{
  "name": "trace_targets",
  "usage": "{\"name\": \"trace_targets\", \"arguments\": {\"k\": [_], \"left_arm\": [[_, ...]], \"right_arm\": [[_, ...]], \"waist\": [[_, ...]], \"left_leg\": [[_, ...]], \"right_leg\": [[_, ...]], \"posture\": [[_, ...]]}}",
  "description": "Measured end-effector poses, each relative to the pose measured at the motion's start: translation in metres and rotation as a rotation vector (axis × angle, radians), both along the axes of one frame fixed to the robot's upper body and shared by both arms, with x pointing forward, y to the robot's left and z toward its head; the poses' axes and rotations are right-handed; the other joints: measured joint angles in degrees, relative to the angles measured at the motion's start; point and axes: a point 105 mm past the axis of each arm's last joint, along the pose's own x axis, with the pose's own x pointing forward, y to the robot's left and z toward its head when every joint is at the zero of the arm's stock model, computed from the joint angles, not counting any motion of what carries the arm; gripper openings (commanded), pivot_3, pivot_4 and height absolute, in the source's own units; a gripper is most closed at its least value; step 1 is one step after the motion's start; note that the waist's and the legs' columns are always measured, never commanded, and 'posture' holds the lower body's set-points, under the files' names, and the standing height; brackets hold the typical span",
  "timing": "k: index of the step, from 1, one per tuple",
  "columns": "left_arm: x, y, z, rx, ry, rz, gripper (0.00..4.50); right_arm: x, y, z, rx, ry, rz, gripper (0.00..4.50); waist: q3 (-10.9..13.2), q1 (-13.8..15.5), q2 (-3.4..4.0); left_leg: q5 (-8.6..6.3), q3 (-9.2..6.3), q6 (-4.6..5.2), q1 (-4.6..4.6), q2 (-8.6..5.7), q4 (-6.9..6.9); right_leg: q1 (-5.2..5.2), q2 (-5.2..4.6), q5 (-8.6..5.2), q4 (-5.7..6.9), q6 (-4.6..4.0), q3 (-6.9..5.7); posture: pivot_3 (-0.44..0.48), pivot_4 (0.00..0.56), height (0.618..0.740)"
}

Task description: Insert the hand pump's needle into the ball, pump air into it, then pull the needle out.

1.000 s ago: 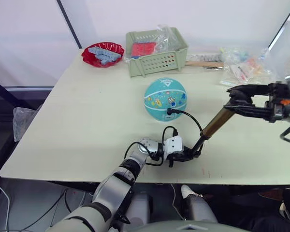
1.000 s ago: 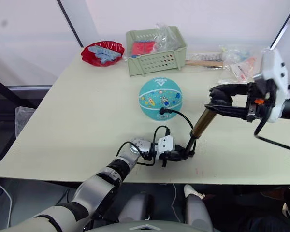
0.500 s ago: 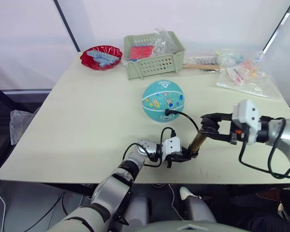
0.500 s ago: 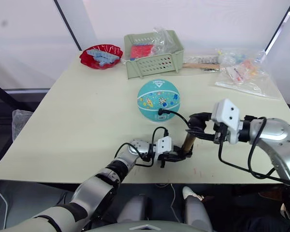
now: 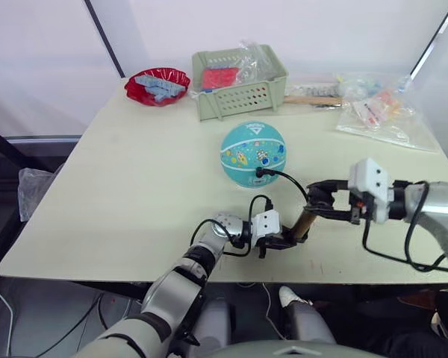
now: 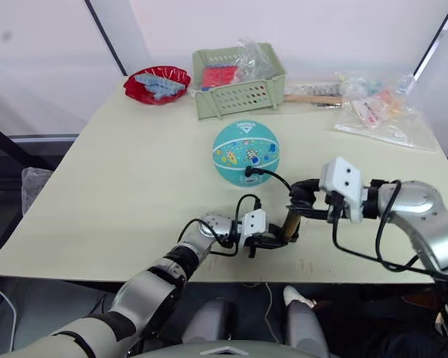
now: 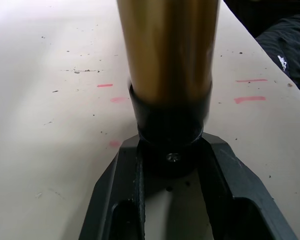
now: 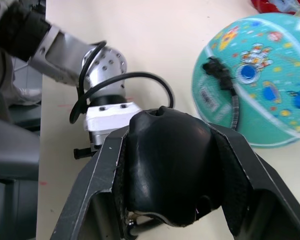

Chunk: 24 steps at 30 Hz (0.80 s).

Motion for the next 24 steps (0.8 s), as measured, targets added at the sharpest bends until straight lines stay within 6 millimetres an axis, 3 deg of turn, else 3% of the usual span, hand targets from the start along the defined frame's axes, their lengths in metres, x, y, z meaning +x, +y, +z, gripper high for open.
{"name": "trace_targets", "arguments": {"k": [14,21,24], "left_arm": [[0.0,-0.002,0.002,-0.005,-0.002,-0.006,1.03],[0.0,-0.002,0.002,-0.006,-0.002,-0.007,1.03],[-0.001,-0.001,0.0,-0.004,0.001,-0.004,1.03]], "right_arm": [[-0.012,-0.013,0.102,0.087,-0.044,0.028,1.94],[-0.011,-0.016,0.101,0.069,-0.046,0.009,1.94],[-0.011,-0.014,0.081,0.023,-0.069,0.024,1.94]], "waist": [[0.39,0.0,0.23],[0.38,-0.01,0.25],[0.21,-0.03,0.1]], "left_leg": [[0.0,-0.02,0.0,-0.04,0.01,0.0],[0.0,0.01,0.0,-0.05,0.02,-0.01],[0.0,0.01,0.0,0.02,0.01,-0.04]], "right_leg": [[-0.04,-0.1,0.0,0.0,0.0,-0.02],[-0.06,-0.16,0.0,0.0,0.01,0.0],[0.0,-0.14,-0.02,-0.01,0.01,-0.02]], "posture": [[0.0,0.15,0.736],[0.0,0.15,0.736],[0.0,0.15,0.736]]}}
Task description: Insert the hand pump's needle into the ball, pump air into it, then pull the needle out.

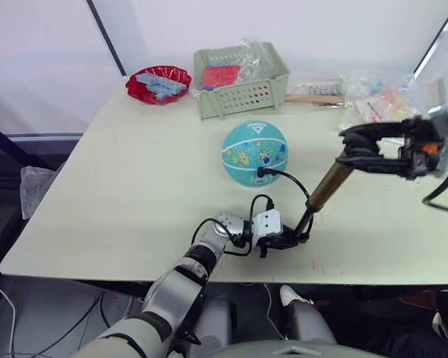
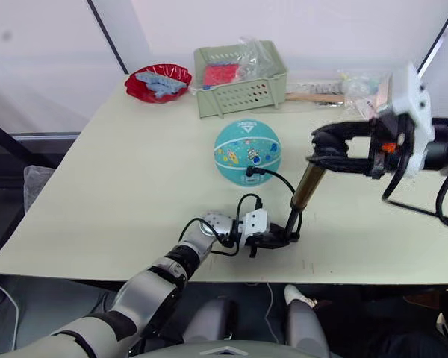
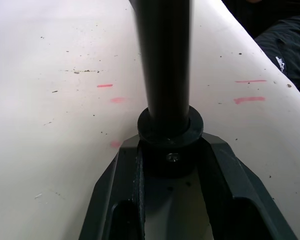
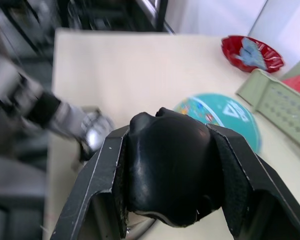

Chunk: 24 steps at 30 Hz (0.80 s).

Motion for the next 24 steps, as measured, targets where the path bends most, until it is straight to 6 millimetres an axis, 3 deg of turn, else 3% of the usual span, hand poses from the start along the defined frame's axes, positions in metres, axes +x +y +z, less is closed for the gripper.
{"name": "trace_targets", "arguments": {"k": [10,18,24], "left_arm": [[0.001,0.003,-0.002,0.009,-0.001,0.012,1.03],[0.0,0.003,-0.002,0.01,-0.001,0.012,1.03],[0.001,0.003,-0.002,0.009,-0.002,0.012,1.03]], "right_arm": [[0.004,0.012,-0.07,-0.029,0.016,0.013,1.94],[0.007,0.017,-0.11,-0.061,0.008,-0.014,1.94],[0.009,0.018,-0.108,-0.048,0.014,-0.022,1.94]], "waist": [[-0.55,-0.13,-0.43],[-0.6,-0.07,-0.44],[-0.56,-0.08,-0.38]], "left_leg": [[0.0,0.01,0.0,0.14,0.02,0.02],[0.0,0.01,0.0,0.16,0.02,0.02],[0.0,0.01,0.0,0.15,0.01,0.03]], "right_leg": [[0.03,0.1,0.01,0.01,0.01,0.01],[0.05,0.15,0.01,0.01,0.01,0.0],[0.04,0.15,0.01,0.01,0.0,0.01]], "posture": [[0.0,0.15,0.736],[0.0,0.15,0.736],[0.0,0.15,0.736]]}}
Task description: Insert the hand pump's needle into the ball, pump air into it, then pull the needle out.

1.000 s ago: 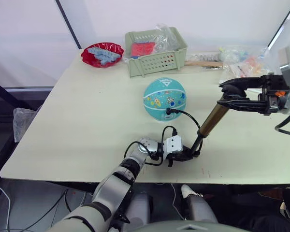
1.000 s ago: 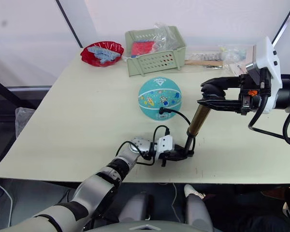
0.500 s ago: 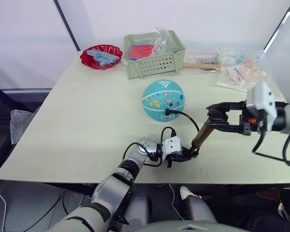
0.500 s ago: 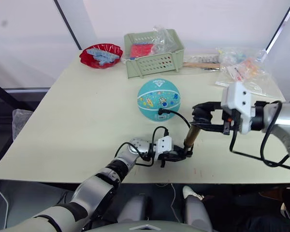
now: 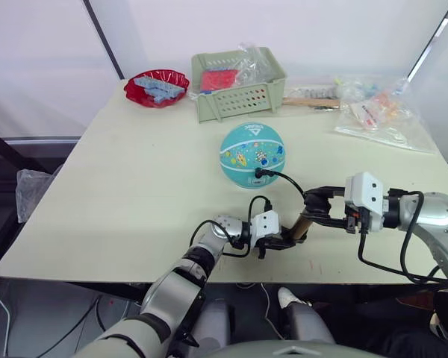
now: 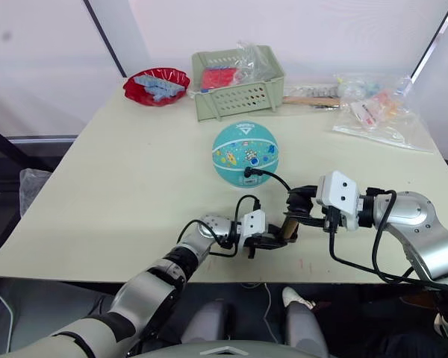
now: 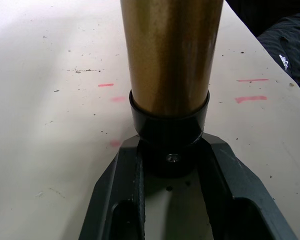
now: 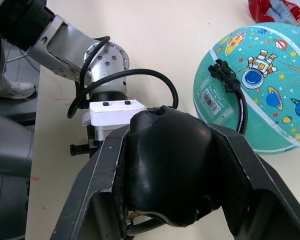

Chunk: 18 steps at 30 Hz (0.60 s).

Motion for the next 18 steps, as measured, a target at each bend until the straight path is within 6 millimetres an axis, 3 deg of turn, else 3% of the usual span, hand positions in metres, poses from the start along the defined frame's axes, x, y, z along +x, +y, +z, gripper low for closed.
{"name": "trace_targets", "arguments": {"k": [3,8,13,18], "left_arm": [[0.0,-0.001,0.001,-0.005,-0.001,-0.002,1.03],[0.0,-0.003,0.003,-0.011,-0.001,-0.008,1.03],[0.0,-0.003,0.004,-0.017,0.0,-0.009,1.03],[0.0,-0.003,0.004,-0.017,-0.001,-0.009,1.03]], "right_arm": [[0.001,-0.004,0.003,0.007,0.03,-0.014,1.94],[0.004,-0.011,0.025,0.016,0.064,-0.018,1.94],[0.001,-0.02,0.084,0.066,0.061,-0.017,1.94],[-0.007,-0.023,0.121,0.118,0.032,-0.007,1.94]], "waist": [[0.12,0.08,0.08],[0.4,0.16,0.23],[0.91,0.14,0.54],[0.93,0.12,0.54]], "left_leg": [[0.0,-0.01,0.0,-0.11,0.0,0.01],[0.0,-0.02,0.0,-0.19,-0.04,0.01],[0.0,-0.02,0.0,-0.23,-0.04,0.1],[0.0,-0.02,0.0,-0.24,-0.02,0.09]], "right_leg": [[-0.02,-0.01,0.0,0.0,-0.01,0.0],[-0.04,-0.04,0.0,-0.01,-0.02,0.01],[-0.06,-0.12,0.03,-0.01,0.03,-0.02],[-0.07,-0.15,0.03,-0.01,0.03,-0.01]], "posture": [[0.0,0.15,0.736],[0.0,0.15,0.736],[0.0,0.15,0.736],[0.0,0.15,0.736]]}}
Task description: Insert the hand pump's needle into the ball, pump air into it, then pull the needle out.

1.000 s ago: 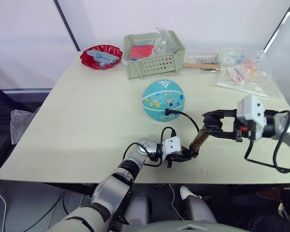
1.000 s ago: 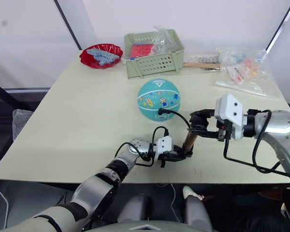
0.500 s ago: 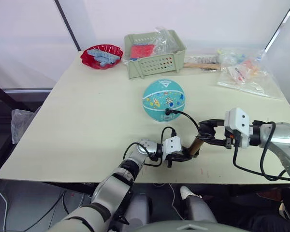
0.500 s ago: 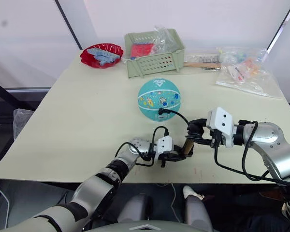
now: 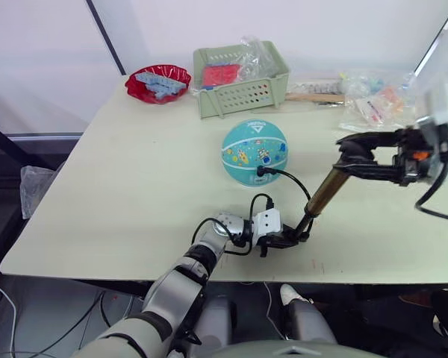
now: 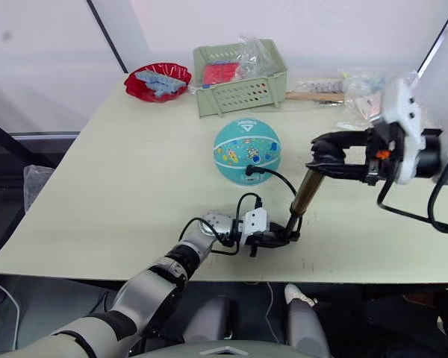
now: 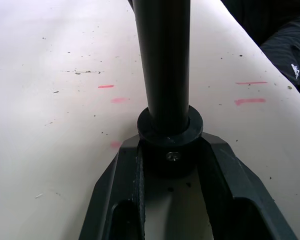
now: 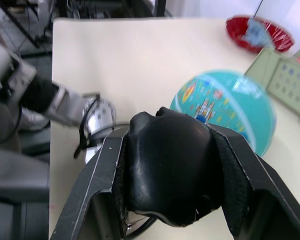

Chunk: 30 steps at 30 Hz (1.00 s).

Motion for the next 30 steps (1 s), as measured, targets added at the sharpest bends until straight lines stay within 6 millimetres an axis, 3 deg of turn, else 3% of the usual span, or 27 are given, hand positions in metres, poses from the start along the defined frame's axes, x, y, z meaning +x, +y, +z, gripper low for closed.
{"name": "trace_targets", "arguments": {"k": [3,11,20,30], "left_arm": [[0.0,0.0,0.0,0.0,-0.001,0.0,1.03],[0.0,0.0,0.0,0.001,-0.002,-0.003,1.03],[0.001,0.007,-0.004,0.018,-0.001,0.026,1.03],[0.001,0.007,-0.005,0.02,0.0,0.025,1.03]], "right_arm": [[-0.003,-0.001,0.011,0.003,-0.007,-0.002,1.94],[-0.003,-0.003,0.007,-0.015,-0.019,-0.022,1.94],[-0.003,0.005,-0.043,-0.08,-0.077,0.028,1.94],[0.002,0.018,-0.098,-0.098,-0.066,0.037,1.94]], "waist": [[0.02,-0.01,0.02],[0.05,0.0,0.07],[-0.83,-0.51,-0.72],[-1.01,-0.55,-0.75]], "left_leg": [[0.0,0.0,0.0,0.0,0.02,0.0],[0.0,0.01,0.0,-0.02,0.0,0.0],[0.0,-0.02,0.0,0.29,0.14,0.0],[0.0,-0.05,0.0,0.31,0.09,0.0]], "right_leg": [[-0.01,-0.03,0.0,0.0,0.0,0.0],[-0.01,-0.03,0.0,0.0,0.0,0.0],[0.13,0.11,-0.08,0.01,0.15,0.01],[0.13,0.16,0.02,0.01,-0.03,0.03]], "posture": [[0.0,0.15,0.736],[0.0,0.15,0.736],[0.0,0.15,0.736],[0.0,0.15,0.736]]}}
